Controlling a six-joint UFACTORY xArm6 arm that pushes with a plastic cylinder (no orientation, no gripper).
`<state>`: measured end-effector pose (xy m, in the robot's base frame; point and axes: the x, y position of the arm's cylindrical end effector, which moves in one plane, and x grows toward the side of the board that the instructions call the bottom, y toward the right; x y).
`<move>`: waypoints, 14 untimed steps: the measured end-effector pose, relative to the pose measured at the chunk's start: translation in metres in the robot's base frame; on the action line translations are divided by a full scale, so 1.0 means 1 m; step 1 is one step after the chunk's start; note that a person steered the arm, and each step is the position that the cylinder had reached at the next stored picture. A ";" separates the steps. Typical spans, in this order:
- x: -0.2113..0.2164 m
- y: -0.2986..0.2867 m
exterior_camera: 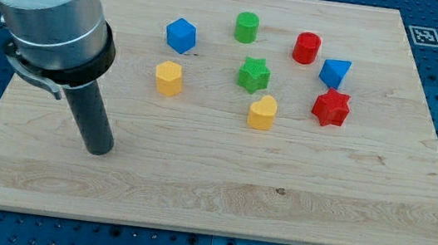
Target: Push the red star into yellow heart
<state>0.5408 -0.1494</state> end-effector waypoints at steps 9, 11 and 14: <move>-0.042 0.213; -0.032 0.394; -0.116 0.366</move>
<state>0.4246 0.2168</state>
